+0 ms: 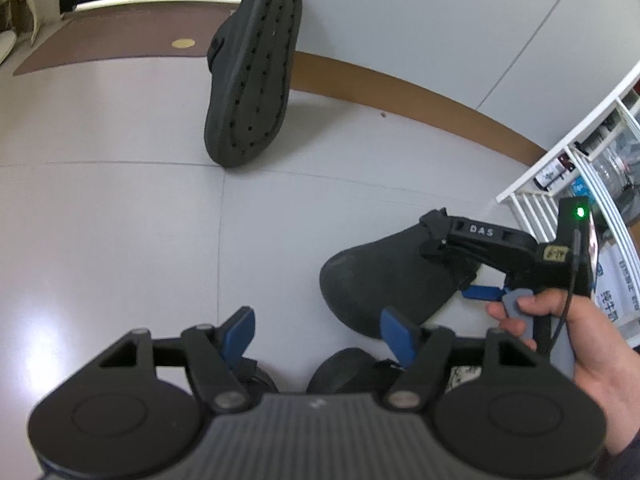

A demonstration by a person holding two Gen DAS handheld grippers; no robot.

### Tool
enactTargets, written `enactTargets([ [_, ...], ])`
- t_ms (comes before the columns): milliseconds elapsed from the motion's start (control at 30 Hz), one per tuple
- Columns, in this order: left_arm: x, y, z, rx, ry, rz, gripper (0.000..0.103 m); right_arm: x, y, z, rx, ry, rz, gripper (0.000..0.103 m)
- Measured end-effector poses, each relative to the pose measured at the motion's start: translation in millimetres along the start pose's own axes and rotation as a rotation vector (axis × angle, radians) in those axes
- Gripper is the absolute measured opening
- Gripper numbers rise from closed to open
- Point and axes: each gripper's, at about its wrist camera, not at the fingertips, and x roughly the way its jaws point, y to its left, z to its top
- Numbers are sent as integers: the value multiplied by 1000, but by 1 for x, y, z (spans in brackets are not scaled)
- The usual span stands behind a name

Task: Organize scattered shoes
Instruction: 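Move the right gripper to the black clog and grasp its heel, then rotate the black clog with the right gripper so its toe points along the row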

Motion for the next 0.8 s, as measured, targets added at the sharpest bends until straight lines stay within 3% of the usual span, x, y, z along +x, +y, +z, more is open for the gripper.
enactTargets([
  [267, 2, -2, -4, 9, 12, 1, 72, -10, -4, 10, -98, -52, 5, 81],
  [400, 1, -1, -3, -2, 6, -7, 72, -19, -2, 14, -146, -96, -8, 58],
  [500, 1, 0, -1, -7, 0, -11, 72, -24, 0, 15, -142, -101, -17, 52],
  [567, 0, 1, -2, -6, -2, -14, 72, -24, 3, 12, -113, -89, -39, 63],
  [633, -2, 4, -2, -8, -5, -15, 72, -21, 8, 10, -86, -69, -29, 94],
  [800, -4, 9, -3, -19, 0, -17, 72, -10, 24, 8, -66, -61, -55, 96],
])
